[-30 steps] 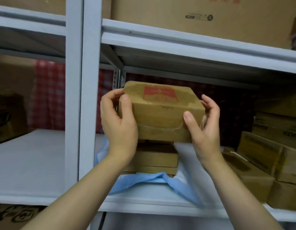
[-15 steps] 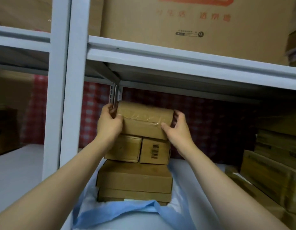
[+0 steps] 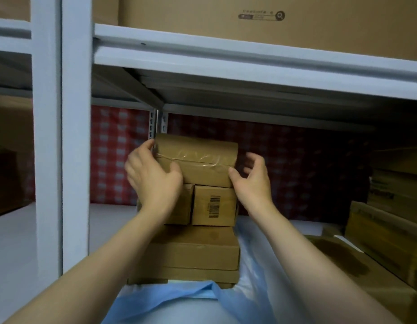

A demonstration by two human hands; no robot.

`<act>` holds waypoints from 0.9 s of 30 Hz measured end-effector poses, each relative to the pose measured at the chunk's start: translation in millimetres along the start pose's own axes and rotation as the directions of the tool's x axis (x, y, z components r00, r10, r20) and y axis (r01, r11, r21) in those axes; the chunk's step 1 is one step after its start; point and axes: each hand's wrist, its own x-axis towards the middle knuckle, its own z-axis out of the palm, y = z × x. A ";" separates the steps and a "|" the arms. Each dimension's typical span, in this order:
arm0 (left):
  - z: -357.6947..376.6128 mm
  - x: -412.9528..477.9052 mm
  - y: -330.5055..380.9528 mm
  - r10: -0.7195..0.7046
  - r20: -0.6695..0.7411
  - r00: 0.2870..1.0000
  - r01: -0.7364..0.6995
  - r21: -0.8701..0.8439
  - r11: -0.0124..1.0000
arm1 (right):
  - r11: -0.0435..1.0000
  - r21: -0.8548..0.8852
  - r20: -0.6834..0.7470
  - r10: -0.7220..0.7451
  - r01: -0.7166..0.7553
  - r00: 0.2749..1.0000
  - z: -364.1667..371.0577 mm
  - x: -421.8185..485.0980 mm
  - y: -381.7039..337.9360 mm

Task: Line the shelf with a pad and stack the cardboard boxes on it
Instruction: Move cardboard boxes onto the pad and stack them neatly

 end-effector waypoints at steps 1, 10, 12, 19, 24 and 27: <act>1.1 -6.6 5.5 0.084 -0.020 0.996 -0.084 0.013 0.996 | 1.000 -0.020 -0.022 -0.006 0.006 1.000 -4.5 -2.9 2.0; 47.7 -77.4 50.9 0.515 0.125 0.848 -0.504 -0.111 0.857 | 0.769 -0.505 -0.224 0.322 -0.392 0.920 -88.0 -32.7 54.5; 64.2 -97.3 59.2 0.520 0.200 0.830 -0.496 -0.161 0.854 | 0.633 -0.604 -0.280 0.399 -0.483 0.873 -111.9 -45.8 70.6; 140.3 -149.2 69.3 0.065 0.745 0.664 0.005 -0.091 0.996 | 0.466 -0.704 -0.403 0.360 -0.536 0.842 -179.3 -96.5 99.6; 197.1 -176.8 54.9 -0.269 0.878 0.396 0.401 0.099 0.911 | 0.457 -0.763 -0.322 0.345 -0.457 0.882 -197.5 -114.0 99.8; 201.6 -184.1 50.3 -0.340 0.910 0.238 0.573 0.151 0.805 | 0.473 -0.776 -0.267 0.351 -0.416 0.897 -208.1 -115.4 99.2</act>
